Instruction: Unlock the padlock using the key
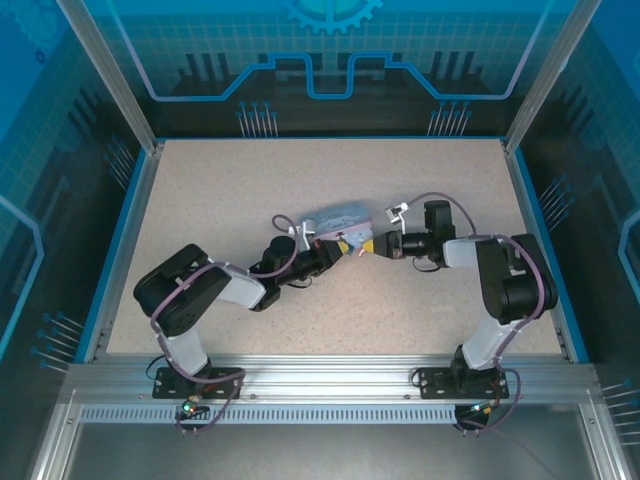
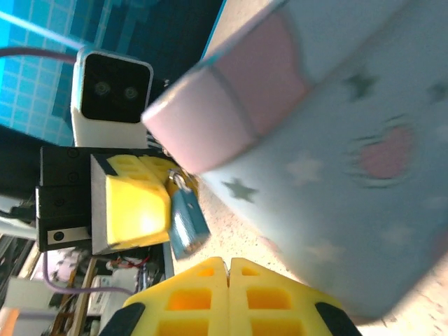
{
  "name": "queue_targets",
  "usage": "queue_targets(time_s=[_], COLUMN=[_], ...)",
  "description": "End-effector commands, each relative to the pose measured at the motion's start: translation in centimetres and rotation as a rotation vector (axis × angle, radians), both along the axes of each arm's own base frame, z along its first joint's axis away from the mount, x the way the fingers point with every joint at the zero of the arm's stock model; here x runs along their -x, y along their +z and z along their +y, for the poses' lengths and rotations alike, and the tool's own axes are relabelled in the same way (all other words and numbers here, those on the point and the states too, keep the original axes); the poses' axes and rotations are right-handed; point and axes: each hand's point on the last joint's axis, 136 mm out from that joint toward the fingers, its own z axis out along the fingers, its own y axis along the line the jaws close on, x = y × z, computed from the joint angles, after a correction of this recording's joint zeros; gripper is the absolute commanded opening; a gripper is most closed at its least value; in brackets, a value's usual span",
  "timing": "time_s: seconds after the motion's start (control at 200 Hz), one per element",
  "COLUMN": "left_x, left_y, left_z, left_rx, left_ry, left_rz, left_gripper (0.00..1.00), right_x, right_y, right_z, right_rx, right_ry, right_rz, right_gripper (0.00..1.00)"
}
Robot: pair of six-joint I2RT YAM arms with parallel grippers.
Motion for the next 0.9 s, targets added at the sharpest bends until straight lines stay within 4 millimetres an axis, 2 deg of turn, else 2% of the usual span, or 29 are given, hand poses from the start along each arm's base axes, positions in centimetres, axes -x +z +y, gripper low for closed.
queue_targets(time_s=[0.0,0.155,0.425,0.605,0.895], left_x=[-0.9,-1.7,-2.7,-3.2,-3.2], left_y=[3.7,4.2,5.1,5.5,5.5], left_z=[1.0,1.8,1.5,0.7,-0.4], left_rx=[0.025,0.019,0.023,0.052,0.116], left_ry=[0.088,0.183,0.254,0.262,0.256], left_rz=[-0.124,-0.141,-0.150,-0.144,-0.113], left_gripper=[0.00,0.00,0.00,0.00,0.00], right_x=[-1.1,-1.6,-1.3,-1.1,-0.8], right_y=[0.4,0.8,1.8,2.5,3.5], right_z=[-1.6,-2.6,-3.3,-3.1,-1.4], right_rx=[0.037,0.014,-0.043,-0.096,-0.116], right_ry=[-0.122,-0.292,-0.534,-0.650,-0.748], right_rz=[-0.019,0.024,0.100,0.146,0.129], right_gripper=[0.00,0.00,0.00,0.00,0.01])
